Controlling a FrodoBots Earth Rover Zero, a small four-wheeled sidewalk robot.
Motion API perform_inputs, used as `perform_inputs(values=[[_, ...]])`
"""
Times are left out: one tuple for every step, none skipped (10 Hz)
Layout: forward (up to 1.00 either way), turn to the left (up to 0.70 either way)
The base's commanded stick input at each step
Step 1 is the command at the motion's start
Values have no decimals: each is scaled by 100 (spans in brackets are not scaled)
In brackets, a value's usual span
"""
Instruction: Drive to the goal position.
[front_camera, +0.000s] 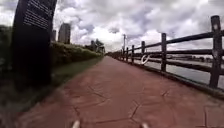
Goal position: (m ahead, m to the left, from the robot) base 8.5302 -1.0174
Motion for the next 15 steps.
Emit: perform_inputs(values=[[70,0],[70,0],[70,0],[70,0],[70,0],[70,0],[70,0],[70,0],[70,0],[70,0],[70,0],[70,0],[70,0],[70,0],[70,0]])
